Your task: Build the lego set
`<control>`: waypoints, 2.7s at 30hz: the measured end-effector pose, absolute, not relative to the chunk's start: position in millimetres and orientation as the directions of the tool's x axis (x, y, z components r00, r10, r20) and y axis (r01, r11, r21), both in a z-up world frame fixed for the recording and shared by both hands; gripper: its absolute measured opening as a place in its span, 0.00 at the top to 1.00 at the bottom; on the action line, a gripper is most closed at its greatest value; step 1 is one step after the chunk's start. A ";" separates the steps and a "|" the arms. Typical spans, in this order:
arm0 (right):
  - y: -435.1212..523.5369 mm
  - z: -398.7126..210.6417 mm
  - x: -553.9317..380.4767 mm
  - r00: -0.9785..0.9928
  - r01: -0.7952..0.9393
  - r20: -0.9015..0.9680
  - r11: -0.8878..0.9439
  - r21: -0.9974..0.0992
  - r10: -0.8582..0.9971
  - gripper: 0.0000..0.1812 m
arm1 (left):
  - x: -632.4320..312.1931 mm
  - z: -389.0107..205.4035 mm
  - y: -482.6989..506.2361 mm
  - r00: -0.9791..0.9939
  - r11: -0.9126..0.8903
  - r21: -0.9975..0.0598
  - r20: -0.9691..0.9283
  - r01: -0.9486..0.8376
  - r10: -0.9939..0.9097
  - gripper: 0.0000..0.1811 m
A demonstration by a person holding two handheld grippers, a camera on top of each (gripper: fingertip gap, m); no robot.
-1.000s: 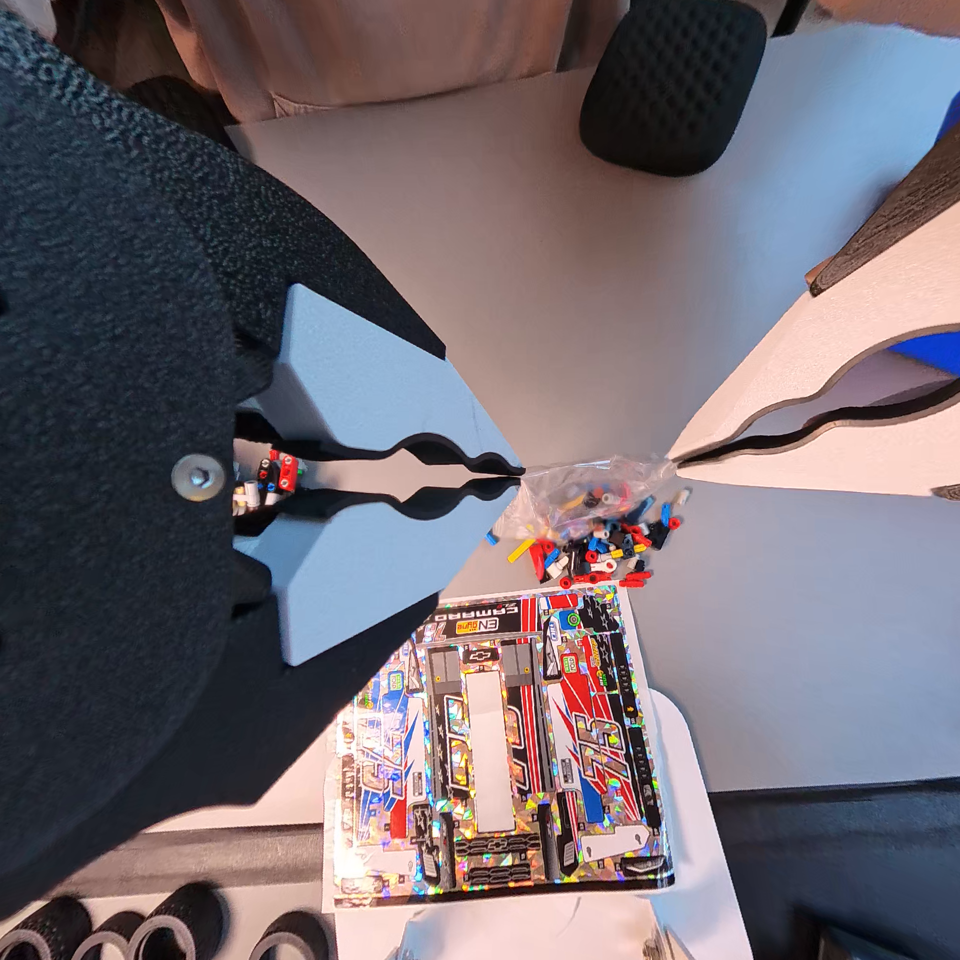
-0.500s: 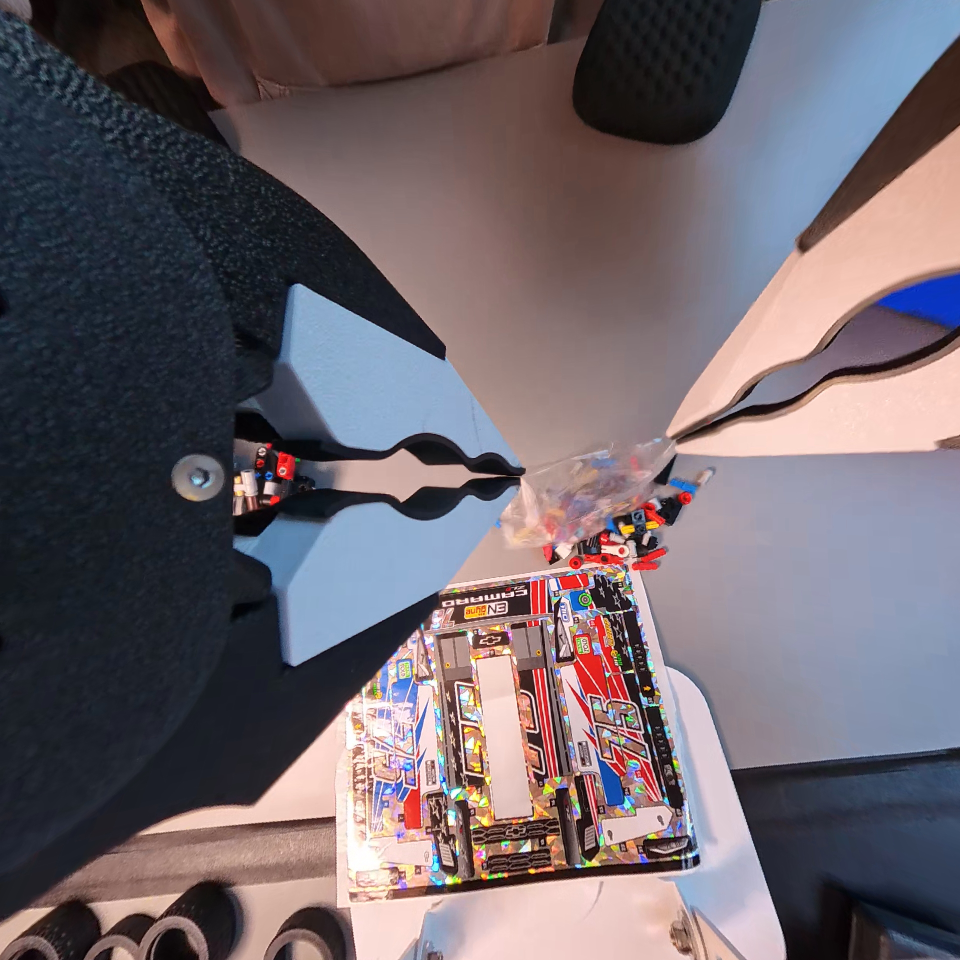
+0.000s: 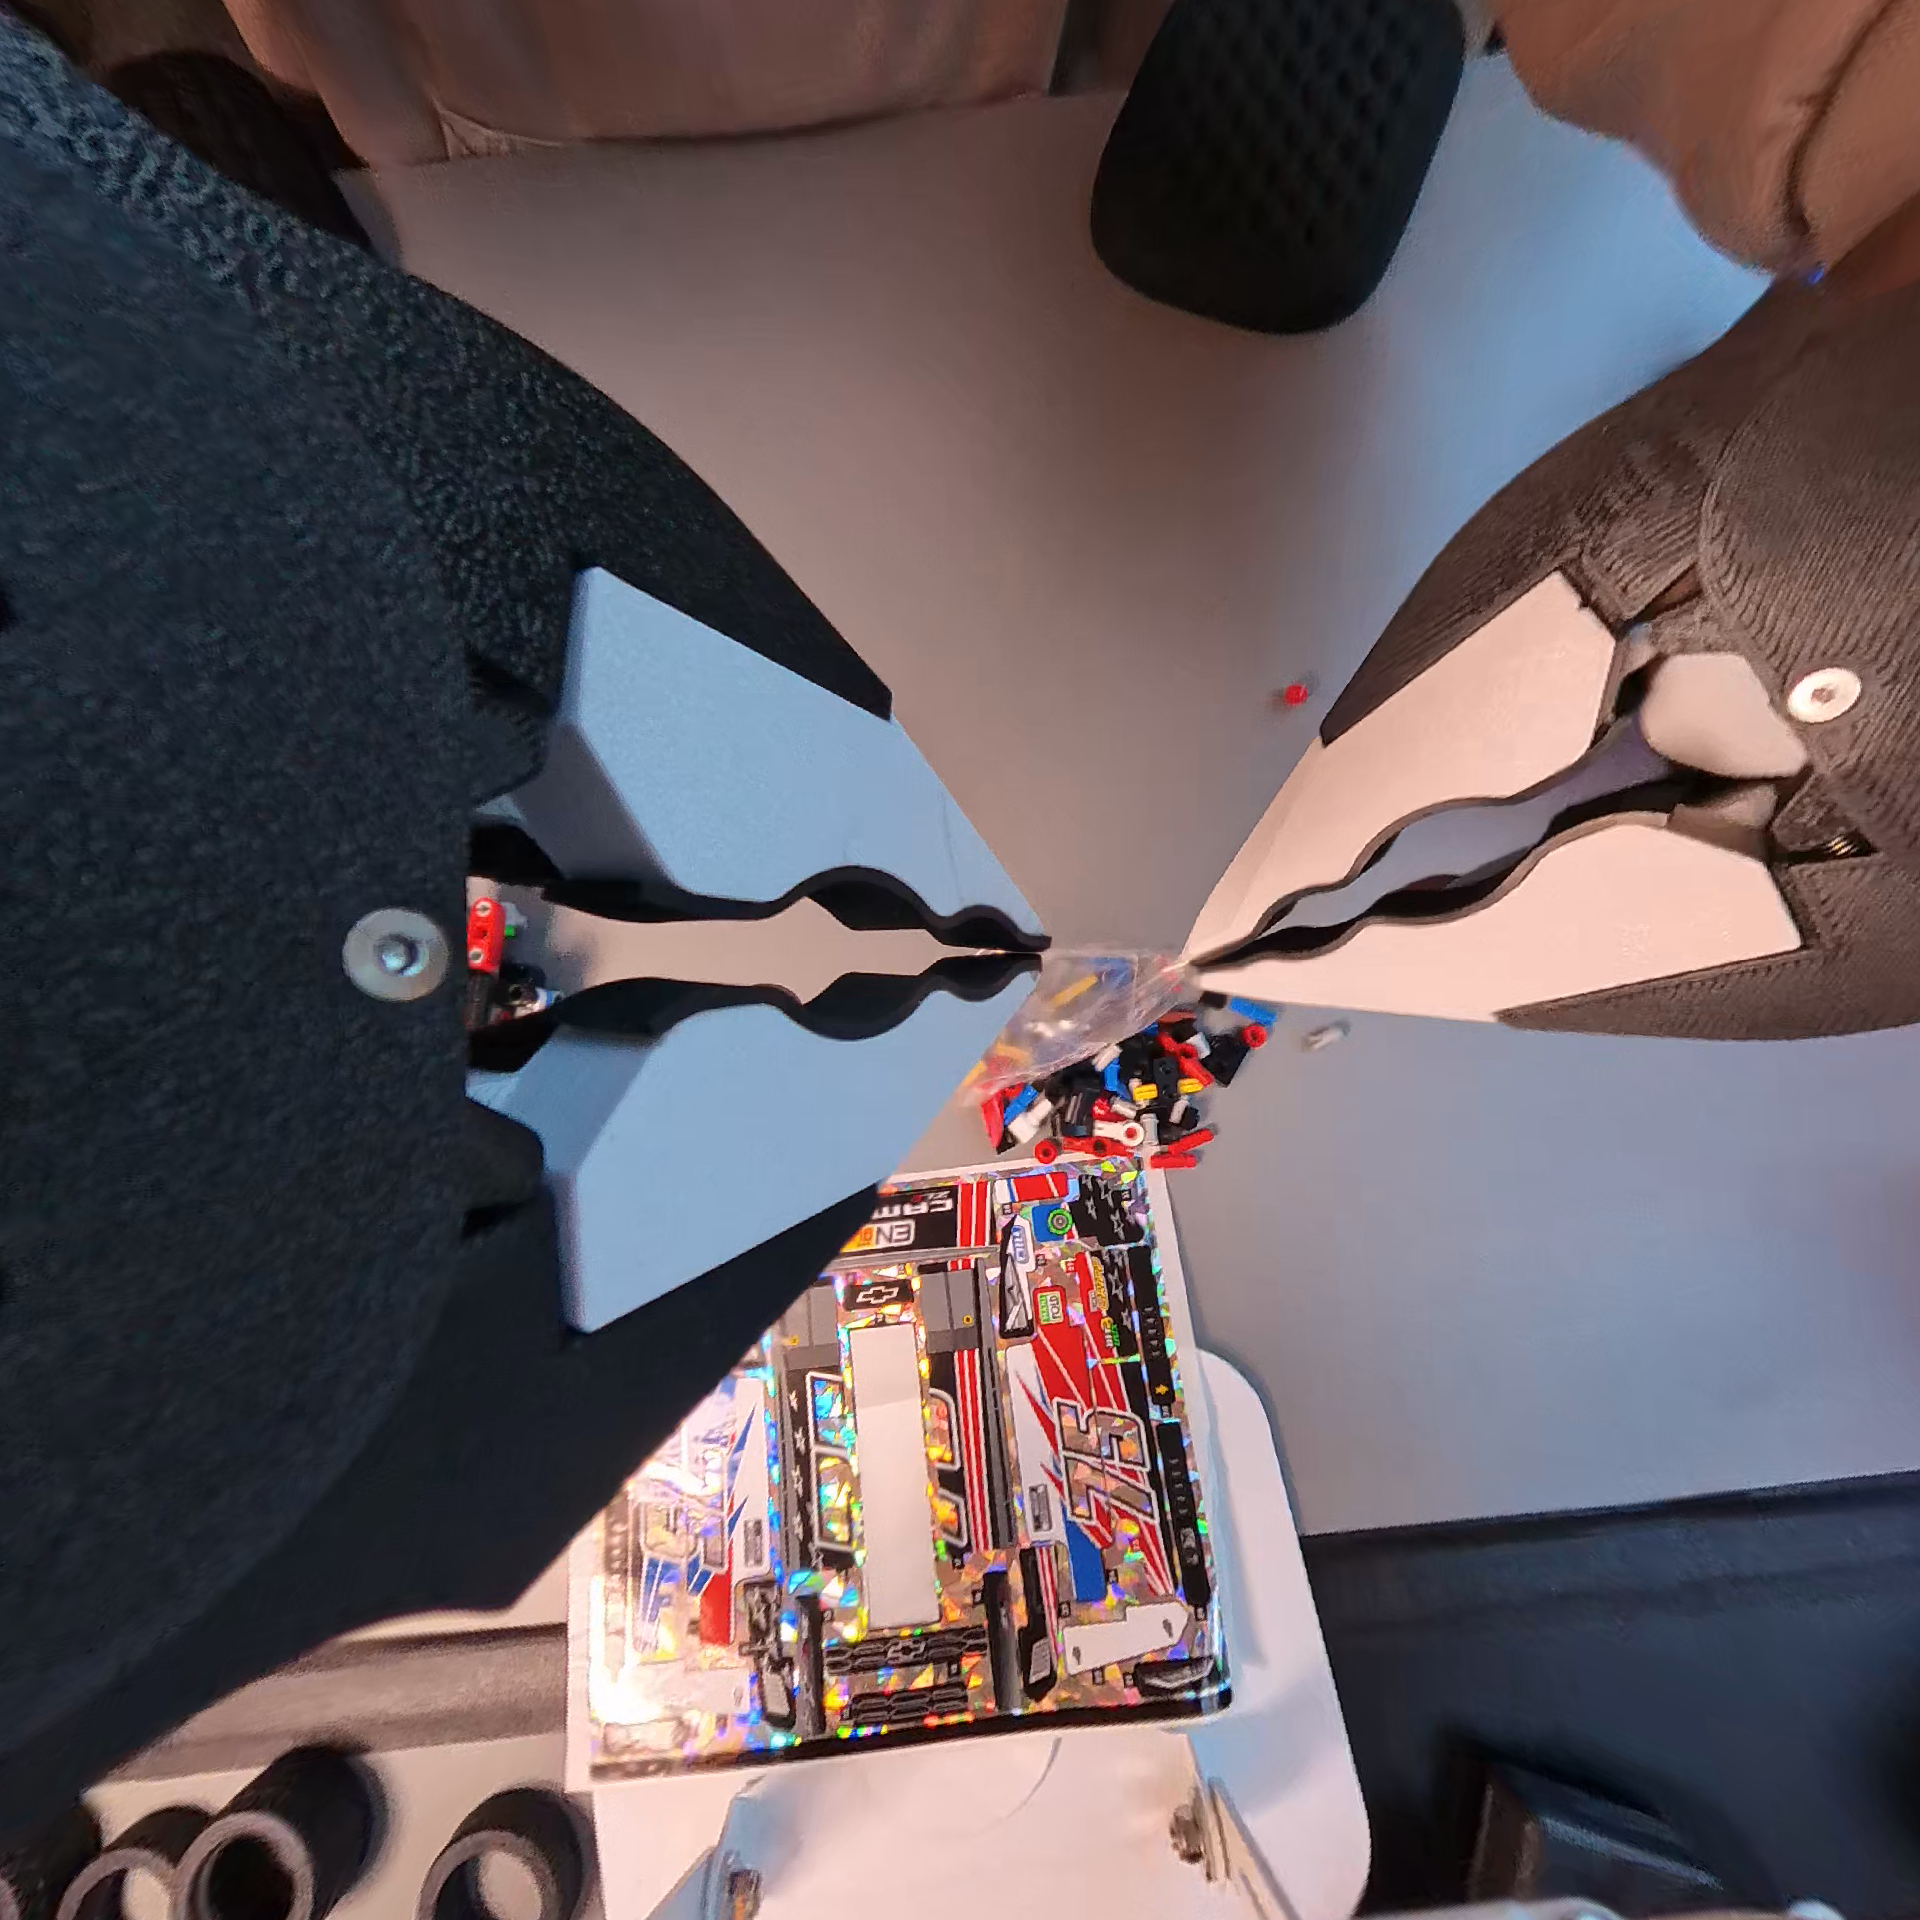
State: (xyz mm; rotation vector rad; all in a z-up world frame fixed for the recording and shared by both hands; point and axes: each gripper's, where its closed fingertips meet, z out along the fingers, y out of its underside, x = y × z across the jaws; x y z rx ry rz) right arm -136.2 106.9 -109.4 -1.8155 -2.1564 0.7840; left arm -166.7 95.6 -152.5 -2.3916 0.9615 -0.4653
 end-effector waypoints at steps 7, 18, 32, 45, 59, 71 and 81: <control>99.2 -122.4 -147.2 -0.243 0.844 -0.123 0.148 -0.515 0.962 1.00 | -164.6 -174.1 90.6 0.702 -0.611 -0.572 0.083 -0.548 -0.707 1.00; 102.3 -115.6 -149.2 -0.227 0.830 -0.120 0.128 -0.543 0.967 1.00 | -176.0 -161.0 91.2 0.721 -0.587 -0.616 0.045 -0.525 -0.692 1.00; 77.7 -96.9 -102.4 -0.239 0.523 0.088 0.205 -0.827 0.967 1.00 | -162.3 -89.9 50.0 0.707 -0.393 -0.771 -0.103 -0.501 -0.700 0.96; 57.0 -73.8 6.3 -0.080 0.365 0.035 0.062 -0.929 0.996 1.00 | -185.3 -239.3 -15.2 0.828 -0.651 -0.620 0.003 -0.438 -0.560 0.87; 42.3 -72.6 65.0 0.019 0.290 -0.022 -0.027 -0.957 1.000 1.00 | -176.3 -242.3 -10.0 0.801 -0.649 -0.605 0.030 -0.462 -0.597 0.97; 42.0 -66.9 80.6 0.070 0.237 -0.056 -0.071 -0.969 0.996 1.00 | -171.6 -222.3 108.7 0.818 -0.563 -0.693 -0.068 -0.450 -0.571 0.97; 46.9 -75.5 89.4 0.096 0.212 -0.102 -0.121 -0.970 0.990 1.00 | -160.1 -194.9 109.4 0.814 -0.573 -0.798 0.198 -0.190 -0.546 0.82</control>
